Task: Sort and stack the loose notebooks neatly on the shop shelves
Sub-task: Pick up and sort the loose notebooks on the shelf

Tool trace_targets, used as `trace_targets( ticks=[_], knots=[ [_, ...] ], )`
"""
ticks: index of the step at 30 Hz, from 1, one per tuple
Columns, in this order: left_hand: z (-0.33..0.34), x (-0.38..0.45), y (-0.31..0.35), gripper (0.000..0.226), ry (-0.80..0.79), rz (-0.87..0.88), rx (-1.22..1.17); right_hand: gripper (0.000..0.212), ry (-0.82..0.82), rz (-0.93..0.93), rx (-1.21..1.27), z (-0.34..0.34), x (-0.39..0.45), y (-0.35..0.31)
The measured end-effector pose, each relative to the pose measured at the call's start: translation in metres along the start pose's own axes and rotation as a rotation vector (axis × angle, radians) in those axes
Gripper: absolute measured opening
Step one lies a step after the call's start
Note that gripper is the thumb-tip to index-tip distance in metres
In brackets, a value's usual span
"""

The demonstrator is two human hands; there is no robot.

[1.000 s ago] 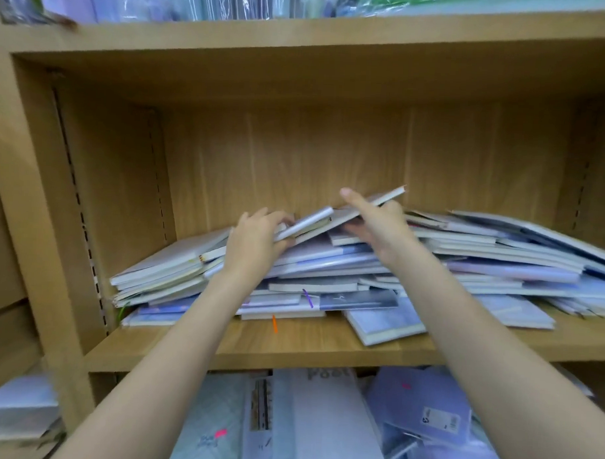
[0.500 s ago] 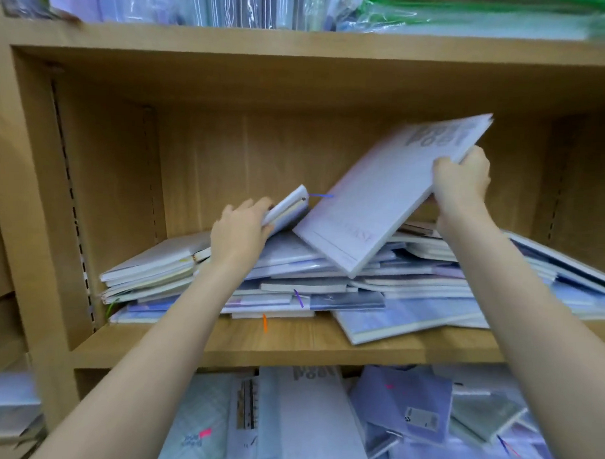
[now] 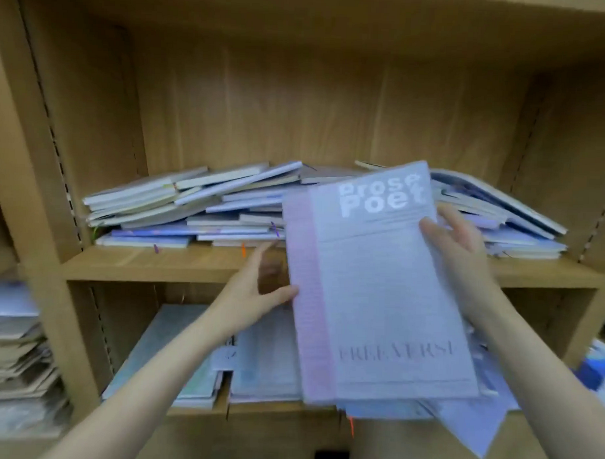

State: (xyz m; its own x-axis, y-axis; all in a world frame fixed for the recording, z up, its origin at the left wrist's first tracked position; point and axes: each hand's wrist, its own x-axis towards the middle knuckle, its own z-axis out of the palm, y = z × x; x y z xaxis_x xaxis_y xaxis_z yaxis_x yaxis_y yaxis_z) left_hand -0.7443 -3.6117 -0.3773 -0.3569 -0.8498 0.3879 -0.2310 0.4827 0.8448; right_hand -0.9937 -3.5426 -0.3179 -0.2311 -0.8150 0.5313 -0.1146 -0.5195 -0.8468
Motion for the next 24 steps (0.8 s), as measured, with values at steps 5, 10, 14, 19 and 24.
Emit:
trace_targets(
  ticks=[5,10,14,19,24],
  knots=[
    [0.000,-0.081,-0.062,0.047,-0.075,-0.430,-0.380,0.026,-0.304,0.086,-0.096,0.038,-0.052,0.073],
    [-0.011,-0.107,-0.124,0.035,0.037,-0.769,-0.257,0.018,-0.300,0.483,-0.199,0.073,-0.081,0.173],
    [-0.024,-0.070,-0.139,0.026,0.128,-0.844,-0.321,0.021,-0.291,0.817,0.037,0.079,-0.055,0.199],
    [-0.023,-0.020,-0.145,0.030,0.332,-0.810,-0.372,0.056,-0.538,0.879,0.110,0.069,-0.036,0.200],
    [0.003,-0.009,-0.152,0.029,0.167,-0.732,-0.376,0.060,-0.156,0.712,-0.093,0.080,-0.016,0.238]
  ],
)
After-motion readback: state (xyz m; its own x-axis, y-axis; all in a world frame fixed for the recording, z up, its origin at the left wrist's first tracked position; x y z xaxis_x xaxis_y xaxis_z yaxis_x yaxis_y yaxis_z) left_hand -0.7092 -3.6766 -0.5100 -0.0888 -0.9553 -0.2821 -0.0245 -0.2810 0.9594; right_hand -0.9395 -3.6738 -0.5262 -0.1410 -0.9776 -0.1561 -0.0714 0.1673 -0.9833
